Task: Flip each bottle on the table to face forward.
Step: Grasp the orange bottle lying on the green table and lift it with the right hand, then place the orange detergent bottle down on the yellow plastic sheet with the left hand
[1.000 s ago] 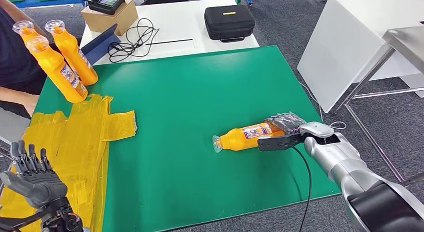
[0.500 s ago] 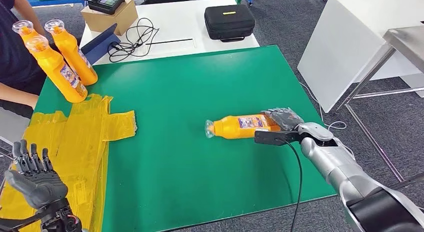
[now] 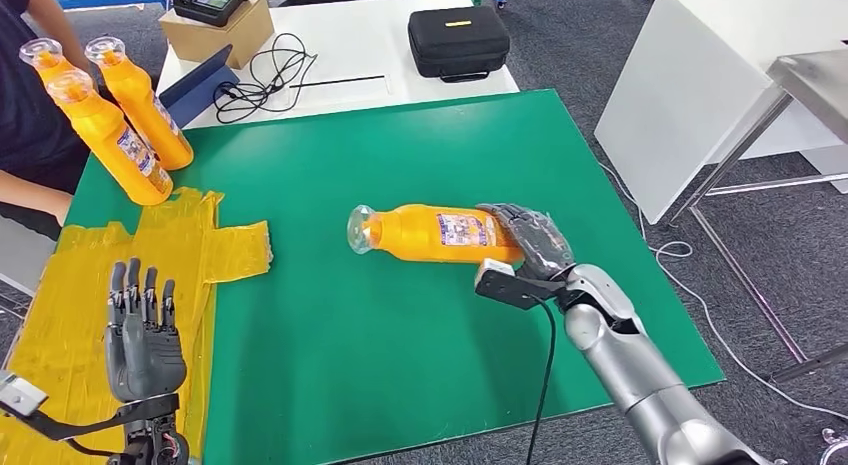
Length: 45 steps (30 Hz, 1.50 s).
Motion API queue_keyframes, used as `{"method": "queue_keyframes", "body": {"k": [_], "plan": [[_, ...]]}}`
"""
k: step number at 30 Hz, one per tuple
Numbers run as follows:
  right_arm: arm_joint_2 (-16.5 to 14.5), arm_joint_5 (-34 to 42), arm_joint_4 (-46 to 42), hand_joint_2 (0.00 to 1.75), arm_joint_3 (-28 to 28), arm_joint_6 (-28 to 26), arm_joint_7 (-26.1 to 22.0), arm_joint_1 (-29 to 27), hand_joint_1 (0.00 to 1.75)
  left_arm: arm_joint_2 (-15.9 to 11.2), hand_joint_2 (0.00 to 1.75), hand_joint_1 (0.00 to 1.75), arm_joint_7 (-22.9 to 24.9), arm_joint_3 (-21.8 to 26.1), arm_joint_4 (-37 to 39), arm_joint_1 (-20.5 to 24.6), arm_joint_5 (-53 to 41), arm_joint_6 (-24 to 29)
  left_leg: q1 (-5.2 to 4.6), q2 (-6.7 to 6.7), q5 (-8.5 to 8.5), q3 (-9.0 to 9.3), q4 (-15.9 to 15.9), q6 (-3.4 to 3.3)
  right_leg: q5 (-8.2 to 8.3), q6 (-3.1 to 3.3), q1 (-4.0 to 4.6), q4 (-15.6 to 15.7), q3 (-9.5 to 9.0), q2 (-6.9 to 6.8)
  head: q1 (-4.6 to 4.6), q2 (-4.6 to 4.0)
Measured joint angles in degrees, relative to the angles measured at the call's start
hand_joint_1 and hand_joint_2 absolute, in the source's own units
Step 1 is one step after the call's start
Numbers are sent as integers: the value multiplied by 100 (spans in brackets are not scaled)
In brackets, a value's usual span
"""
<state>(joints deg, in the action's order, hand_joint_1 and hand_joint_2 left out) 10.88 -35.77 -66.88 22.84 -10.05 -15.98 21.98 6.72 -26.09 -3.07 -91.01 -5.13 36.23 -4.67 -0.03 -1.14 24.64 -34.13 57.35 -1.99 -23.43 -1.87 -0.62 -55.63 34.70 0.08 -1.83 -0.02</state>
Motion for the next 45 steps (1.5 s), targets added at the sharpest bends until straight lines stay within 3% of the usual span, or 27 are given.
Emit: {"method": "queue_keyframes", "body": {"k": [8,23,36,45], "plan": [[-1298,-306,293,175,63,-574,639,158,175,22,175,0,177,-324,374,507,-25,-92,12,5,-8,-3,-1,10,1,2,8,-4,6,2,2,0],[-2450,-578,1962,175,21,-710,866,1362,175,112,175,0,335,-676,1119,1359,-111,57,8,3,-13,-10,2,7,4,-1,3,-6,14,1,1,0],[-3014,-996,2454,175,186,-618,1142,1746,175,183,175,0,312,-699,1416,1594,-82,101,9,2,-13,-19,1,8,3,-1,4,-7,21,1,-1,0],[-3197,-1179,2402,175,1174,-561,1622,1442,175,187,175,0,289,-505,1315,1523,-75,310,10,3,-12,-19,0,8,2,0,5,-8,22,2,-1,0]]}}
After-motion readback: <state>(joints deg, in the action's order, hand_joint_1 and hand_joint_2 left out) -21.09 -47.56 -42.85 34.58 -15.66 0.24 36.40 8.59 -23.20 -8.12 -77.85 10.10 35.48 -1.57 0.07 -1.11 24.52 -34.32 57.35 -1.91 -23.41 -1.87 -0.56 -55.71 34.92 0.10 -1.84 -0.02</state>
